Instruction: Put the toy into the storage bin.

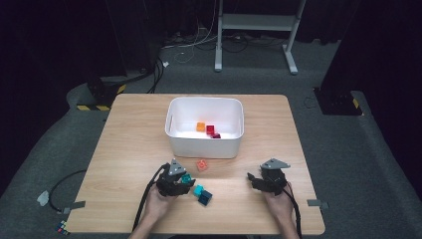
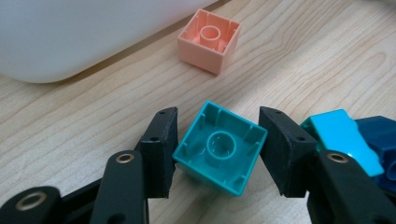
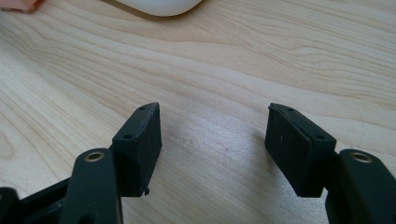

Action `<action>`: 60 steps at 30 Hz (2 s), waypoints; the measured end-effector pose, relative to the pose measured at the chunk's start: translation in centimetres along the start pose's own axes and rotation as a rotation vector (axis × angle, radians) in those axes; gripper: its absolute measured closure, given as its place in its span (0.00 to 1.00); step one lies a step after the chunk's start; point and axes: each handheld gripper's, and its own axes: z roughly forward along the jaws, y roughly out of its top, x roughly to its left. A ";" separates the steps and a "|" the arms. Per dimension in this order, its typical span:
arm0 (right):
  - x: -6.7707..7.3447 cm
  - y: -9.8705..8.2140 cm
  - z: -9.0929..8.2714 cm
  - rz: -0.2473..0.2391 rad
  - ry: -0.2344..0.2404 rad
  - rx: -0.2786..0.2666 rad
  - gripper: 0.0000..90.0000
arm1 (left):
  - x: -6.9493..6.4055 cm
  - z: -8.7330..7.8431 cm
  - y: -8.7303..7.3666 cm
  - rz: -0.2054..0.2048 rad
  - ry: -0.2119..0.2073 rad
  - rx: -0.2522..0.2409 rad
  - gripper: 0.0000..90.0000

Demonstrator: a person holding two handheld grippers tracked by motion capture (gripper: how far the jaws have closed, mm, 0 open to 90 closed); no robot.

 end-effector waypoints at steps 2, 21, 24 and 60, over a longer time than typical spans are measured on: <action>0.0 0.0 0.0 0.000 0.000 0.000 0.40 | 0.0 -0.2 0.1 0.005 -0.005 0.002 0.54; 0.0 0.0 0.0 0.000 0.000 0.000 0.40 | 0.6 -2.6 2.0 -0.006 -0.066 -0.021 0.54; 0.0 0.0 0.0 0.000 0.000 0.000 0.40 | 0.8 -3.0 2.4 -0.011 -0.069 -0.023 0.54; 0.0 0.0 0.0 0.000 0.000 0.000 0.40 | 3.3 -8.2 7.1 -0.027 -0.094 -0.113 0.55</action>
